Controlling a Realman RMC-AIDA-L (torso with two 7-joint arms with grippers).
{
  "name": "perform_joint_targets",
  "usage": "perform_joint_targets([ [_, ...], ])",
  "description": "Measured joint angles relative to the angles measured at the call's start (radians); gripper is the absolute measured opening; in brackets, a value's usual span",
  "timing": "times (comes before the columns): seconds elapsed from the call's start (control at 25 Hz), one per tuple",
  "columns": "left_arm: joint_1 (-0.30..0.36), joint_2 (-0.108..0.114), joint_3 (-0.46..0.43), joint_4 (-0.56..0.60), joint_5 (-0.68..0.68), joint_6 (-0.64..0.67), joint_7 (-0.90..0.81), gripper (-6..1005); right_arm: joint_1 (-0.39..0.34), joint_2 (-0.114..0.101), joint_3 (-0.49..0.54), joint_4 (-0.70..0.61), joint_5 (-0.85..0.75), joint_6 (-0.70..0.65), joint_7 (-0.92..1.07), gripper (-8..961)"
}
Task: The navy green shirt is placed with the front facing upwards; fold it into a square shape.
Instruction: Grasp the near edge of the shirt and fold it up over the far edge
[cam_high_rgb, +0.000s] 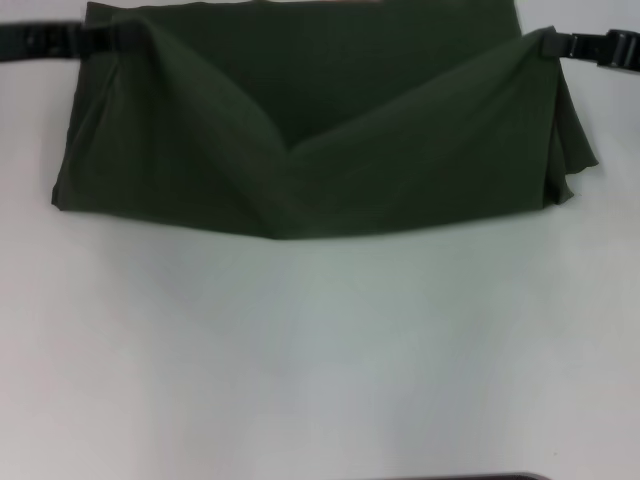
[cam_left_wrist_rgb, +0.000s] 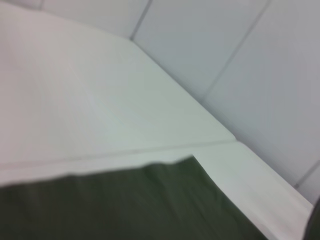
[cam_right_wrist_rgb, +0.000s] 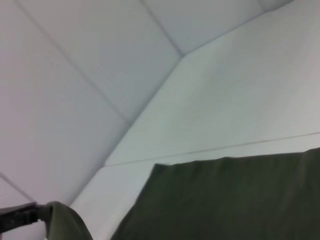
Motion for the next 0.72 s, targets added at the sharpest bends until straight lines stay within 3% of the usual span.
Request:
perform_joint_targets([
  [0.44,-0.073,-0.040,0.015,-0.013,-0.016,-0.274,-0.015,86,0.052,0.008,-0.043,0.041,0.000,0.250,0.016,11],
  [0.72,-0.093,-0.051,0.032,-0.041,-0.059,-0.395,-0.002,89,0.080,0.009,-0.047,0.042,0.001,0.346,0.036,11],
])
